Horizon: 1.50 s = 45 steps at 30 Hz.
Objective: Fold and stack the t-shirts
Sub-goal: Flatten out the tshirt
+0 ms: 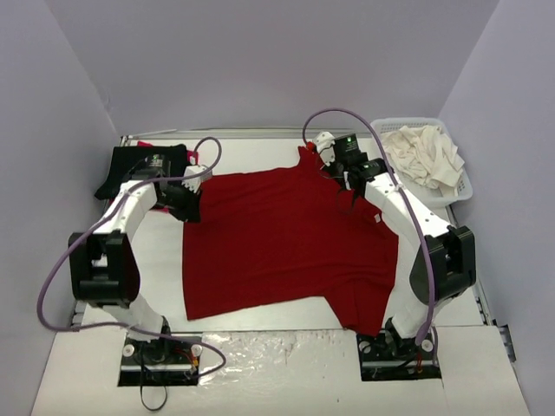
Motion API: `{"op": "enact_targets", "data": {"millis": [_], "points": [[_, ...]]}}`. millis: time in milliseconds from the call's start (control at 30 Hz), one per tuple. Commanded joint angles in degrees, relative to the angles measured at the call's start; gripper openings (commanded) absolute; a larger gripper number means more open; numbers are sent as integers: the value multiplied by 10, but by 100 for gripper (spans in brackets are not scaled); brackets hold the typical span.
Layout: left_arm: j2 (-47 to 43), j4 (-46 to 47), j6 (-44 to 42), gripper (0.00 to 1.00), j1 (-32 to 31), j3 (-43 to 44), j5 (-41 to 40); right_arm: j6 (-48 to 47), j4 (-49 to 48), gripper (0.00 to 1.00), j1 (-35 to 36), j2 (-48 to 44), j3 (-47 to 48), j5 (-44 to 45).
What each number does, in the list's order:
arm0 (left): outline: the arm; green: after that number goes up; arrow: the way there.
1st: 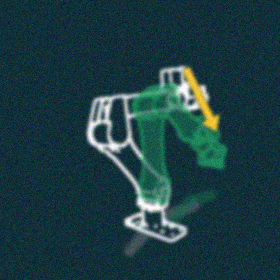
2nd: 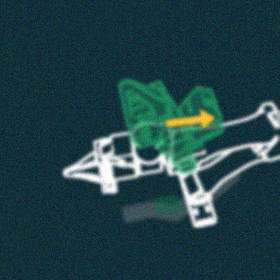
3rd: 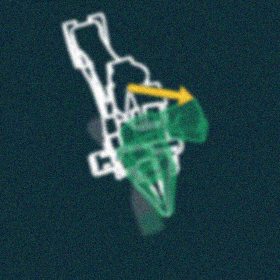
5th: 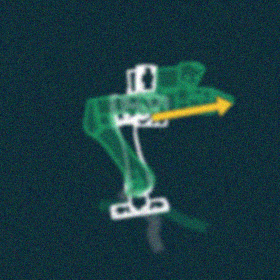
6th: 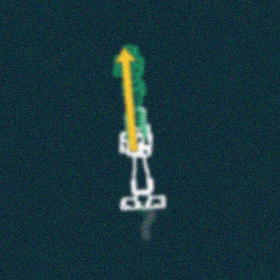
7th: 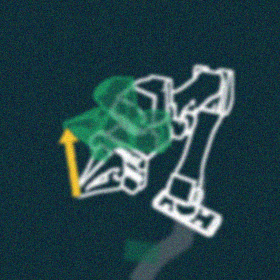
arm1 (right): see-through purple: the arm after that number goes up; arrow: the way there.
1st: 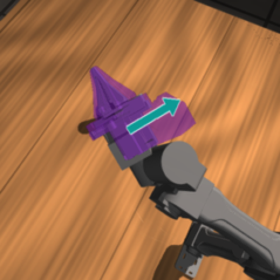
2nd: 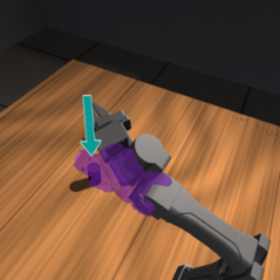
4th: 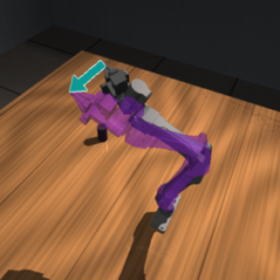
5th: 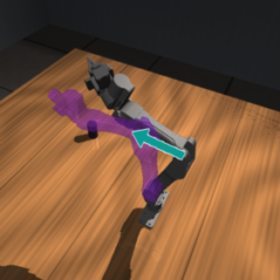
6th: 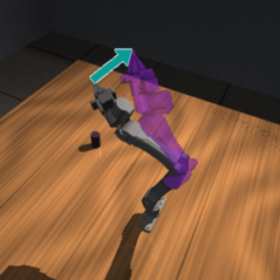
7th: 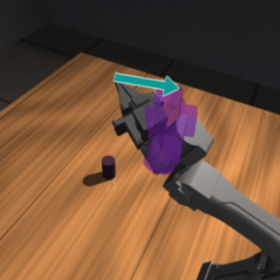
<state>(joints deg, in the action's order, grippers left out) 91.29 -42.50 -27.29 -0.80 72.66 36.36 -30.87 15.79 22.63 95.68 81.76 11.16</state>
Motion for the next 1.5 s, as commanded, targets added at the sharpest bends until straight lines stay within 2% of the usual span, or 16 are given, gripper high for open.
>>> {"op": "enact_targets", "data": {"millis": [0, 167, 400, 600, 933, 1167, 1467], "points": [[33, -13, -2, 3, -5, 19, 42, 43, 74, 0, -13, -25, -41, -59], [68, 63, 43, 2, -18, 25, 11, 51, 75, 0, -43, 26, -45, -97], [129, 151, 104, 2, -23, 60, -54, 69, 85, 0, -92, 154, 66, -124], [184, 163, 124, 2, -23, 107, -85, 76, 104, 0, -101, 237, 124, -138], [254, 110, 128, 2, -31, 177, -128, 77, 111, 0, -108, 296, 173, -149], [317, 66, 130, 2, -43, 228, -206, 82, 114, 0, -112, 329, 192, -158], [376, 22, 143, 2, -56, 298, -227, 88, 117, 0, -123, 377, 213, -165]]}}
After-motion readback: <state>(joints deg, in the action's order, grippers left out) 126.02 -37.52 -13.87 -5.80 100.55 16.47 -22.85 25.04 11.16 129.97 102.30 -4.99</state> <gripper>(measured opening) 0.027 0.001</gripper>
